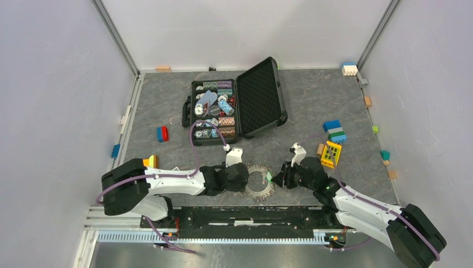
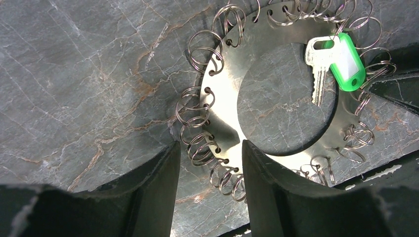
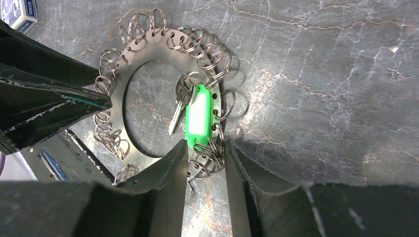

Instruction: Remove the keys from the keyring

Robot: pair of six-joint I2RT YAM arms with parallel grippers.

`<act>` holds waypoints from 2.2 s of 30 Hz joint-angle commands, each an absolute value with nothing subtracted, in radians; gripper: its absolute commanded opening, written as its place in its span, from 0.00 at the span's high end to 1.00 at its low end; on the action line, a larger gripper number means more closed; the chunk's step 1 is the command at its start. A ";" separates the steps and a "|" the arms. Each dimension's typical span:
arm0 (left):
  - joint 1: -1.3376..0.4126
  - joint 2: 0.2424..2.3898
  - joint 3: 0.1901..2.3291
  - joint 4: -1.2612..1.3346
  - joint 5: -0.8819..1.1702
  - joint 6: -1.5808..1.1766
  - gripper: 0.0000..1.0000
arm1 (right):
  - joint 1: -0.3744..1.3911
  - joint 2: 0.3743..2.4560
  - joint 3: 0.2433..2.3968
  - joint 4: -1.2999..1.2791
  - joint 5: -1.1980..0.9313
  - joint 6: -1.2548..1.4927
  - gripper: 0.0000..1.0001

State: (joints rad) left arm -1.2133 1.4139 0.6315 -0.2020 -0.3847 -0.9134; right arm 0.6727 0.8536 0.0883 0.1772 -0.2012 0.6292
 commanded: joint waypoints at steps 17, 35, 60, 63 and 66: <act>-1.221 1.413 0.662 -0.223 -0.428 -0.937 0.42 | 0.687 0.815 0.098 0.131 -0.225 0.523 1.00; -1.220 0.902 0.643 -0.274 -0.515 -0.750 0.12 | 0.696 0.733 0.363 -0.081 -0.264 0.255 1.00; -1.220 0.639 0.526 -0.207 -0.440 -0.634 0.15 | 0.856 0.755 0.528 -0.009 -0.445 0.031 1.00; -1.220 0.637 0.492 -0.212 -0.438 -0.665 0.16 | 0.883 0.772 0.496 0.017 -0.436 0.036 1.00; -1.221 0.628 0.466 -0.221 -0.430 -0.691 0.16 | 0.906 0.788 0.470 0.049 -0.444 0.046 1.00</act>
